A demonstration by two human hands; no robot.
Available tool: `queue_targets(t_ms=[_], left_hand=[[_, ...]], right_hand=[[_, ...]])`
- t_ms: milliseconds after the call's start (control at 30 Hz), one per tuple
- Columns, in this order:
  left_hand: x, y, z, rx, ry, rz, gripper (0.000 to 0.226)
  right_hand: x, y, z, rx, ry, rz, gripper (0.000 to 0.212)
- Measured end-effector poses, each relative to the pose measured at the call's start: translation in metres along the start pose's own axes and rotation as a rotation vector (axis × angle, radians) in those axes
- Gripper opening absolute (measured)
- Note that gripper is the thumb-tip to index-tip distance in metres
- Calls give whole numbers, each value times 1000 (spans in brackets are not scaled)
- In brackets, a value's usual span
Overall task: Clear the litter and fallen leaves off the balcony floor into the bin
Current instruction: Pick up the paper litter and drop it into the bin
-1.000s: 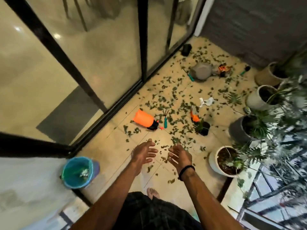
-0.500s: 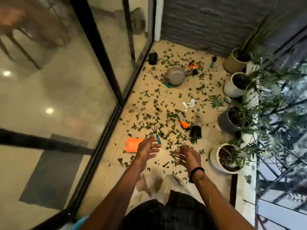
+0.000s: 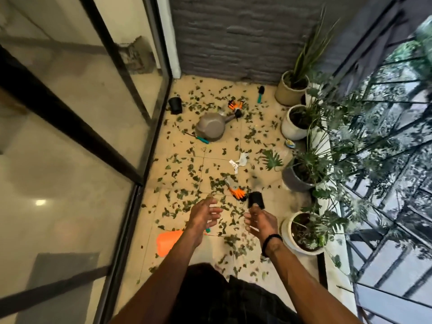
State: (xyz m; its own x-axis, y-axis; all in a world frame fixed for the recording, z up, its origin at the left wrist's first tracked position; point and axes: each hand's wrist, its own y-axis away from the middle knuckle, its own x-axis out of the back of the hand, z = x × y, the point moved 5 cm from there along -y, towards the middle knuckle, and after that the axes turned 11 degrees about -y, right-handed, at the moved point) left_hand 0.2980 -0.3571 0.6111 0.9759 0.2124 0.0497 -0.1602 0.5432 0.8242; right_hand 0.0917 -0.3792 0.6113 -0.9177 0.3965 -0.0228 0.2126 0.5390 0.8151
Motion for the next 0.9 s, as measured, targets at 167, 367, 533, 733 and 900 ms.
queue_targets(t_ms=[167, 367, 533, 733, 900], left_hand=[[-25, -34, 52, 10, -40, -29, 36], [-58, -117, 138, 90, -105, -141, 27], [-90, -218, 238, 143, -166, -201, 22], [-99, -318, 336, 197, -194, -233, 22], [-132, -365, 402, 204, -306, -300, 22]], right_hand=[[-4, -29, -37, -18, -68, 42, 25], [-32, -105, -108, 7, -131, 111, 23], [-85, -189, -178, -34, -134, 213, 22], [-131, -266, -256, -32, 76, 252, 25], [-149, -309, -326, -56, 85, 245, 15]])
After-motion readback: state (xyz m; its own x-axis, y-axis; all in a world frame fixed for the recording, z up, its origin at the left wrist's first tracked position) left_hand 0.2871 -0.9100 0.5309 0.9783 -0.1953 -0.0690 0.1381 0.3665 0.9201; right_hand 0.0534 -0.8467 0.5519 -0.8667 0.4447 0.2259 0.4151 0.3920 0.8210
